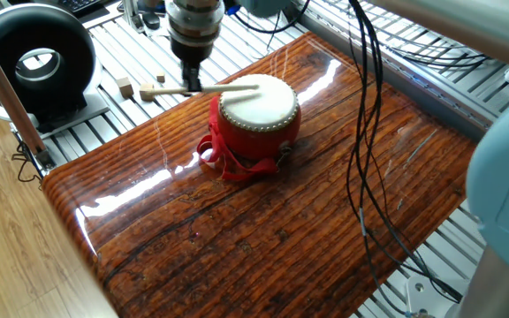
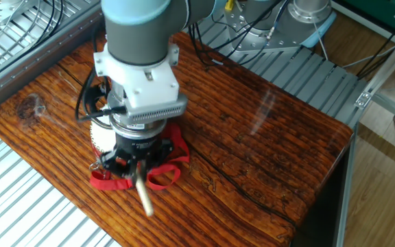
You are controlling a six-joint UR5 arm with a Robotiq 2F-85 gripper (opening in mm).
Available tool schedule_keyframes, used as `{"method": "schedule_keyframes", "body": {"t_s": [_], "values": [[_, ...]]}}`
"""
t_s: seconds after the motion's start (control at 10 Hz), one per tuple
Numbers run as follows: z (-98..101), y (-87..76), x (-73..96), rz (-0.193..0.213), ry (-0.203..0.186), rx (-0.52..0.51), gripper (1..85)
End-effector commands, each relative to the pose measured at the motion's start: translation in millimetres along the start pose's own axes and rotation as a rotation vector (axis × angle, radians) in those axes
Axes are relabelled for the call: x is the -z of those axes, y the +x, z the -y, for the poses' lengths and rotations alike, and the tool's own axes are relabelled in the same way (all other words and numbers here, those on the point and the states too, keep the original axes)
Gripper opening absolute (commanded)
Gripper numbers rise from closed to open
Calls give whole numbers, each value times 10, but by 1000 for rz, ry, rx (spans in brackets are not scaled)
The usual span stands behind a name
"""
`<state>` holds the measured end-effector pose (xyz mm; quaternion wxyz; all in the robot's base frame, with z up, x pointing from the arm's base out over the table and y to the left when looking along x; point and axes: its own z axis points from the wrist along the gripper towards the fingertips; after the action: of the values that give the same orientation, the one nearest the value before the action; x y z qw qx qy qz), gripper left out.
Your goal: Play the drum
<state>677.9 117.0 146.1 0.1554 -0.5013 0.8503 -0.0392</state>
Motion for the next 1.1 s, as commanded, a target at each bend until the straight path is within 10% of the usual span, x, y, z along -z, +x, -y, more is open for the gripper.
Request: {"method": "schedule_keyframes", "body": {"t_s": [0.0,0.3,0.7,1.0], "values": [[128,-373,36,182,44,6,10],[102,-315,-37,177,12,1,10],[-317,320,111,-119,-115,-63,10],[-359,410,129,-169,-115,-40,10]]}}
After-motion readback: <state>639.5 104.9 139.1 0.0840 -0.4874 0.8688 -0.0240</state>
